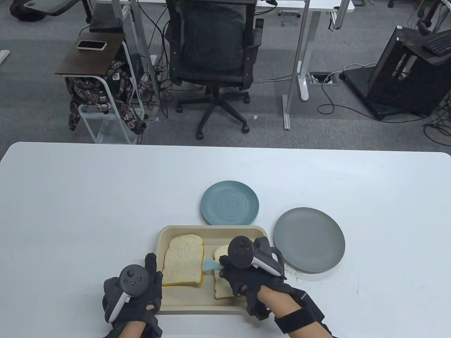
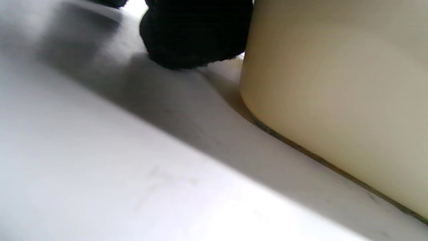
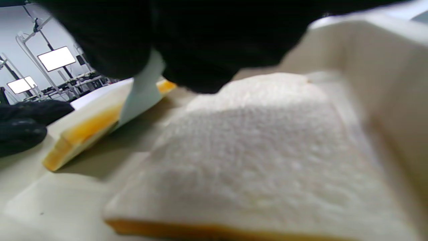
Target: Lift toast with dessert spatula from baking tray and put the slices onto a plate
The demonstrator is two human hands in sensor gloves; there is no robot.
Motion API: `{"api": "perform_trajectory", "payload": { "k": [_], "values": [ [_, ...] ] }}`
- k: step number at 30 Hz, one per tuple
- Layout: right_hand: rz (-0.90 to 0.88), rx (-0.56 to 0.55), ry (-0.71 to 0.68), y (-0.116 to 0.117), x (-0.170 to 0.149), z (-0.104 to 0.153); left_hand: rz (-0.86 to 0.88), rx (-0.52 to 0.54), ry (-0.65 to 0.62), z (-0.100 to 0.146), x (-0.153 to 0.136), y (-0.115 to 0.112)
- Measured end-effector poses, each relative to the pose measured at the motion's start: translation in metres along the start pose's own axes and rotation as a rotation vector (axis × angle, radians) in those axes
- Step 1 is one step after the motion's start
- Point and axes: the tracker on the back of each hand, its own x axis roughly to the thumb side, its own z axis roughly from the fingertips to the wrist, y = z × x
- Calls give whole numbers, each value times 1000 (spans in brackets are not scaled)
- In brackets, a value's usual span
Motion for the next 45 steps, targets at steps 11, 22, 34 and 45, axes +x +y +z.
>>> {"api": "perform_trajectory", "payload": {
  "k": [11, 22, 34, 45],
  "values": [
    [4, -113, -5, -41, 0, 32, 7, -3, 0, 0, 0, 0],
    [-20, -310, 227, -78, -49, 2, 9, -6, 1, 0, -1, -1],
    [-139, -302, 416, -61, -103, -55, 12, -9, 0, -1, -1, -1],
    [20, -190, 443, -57, -88, -81, 14, -10, -1, -1, -1, -1]
  ]
}}
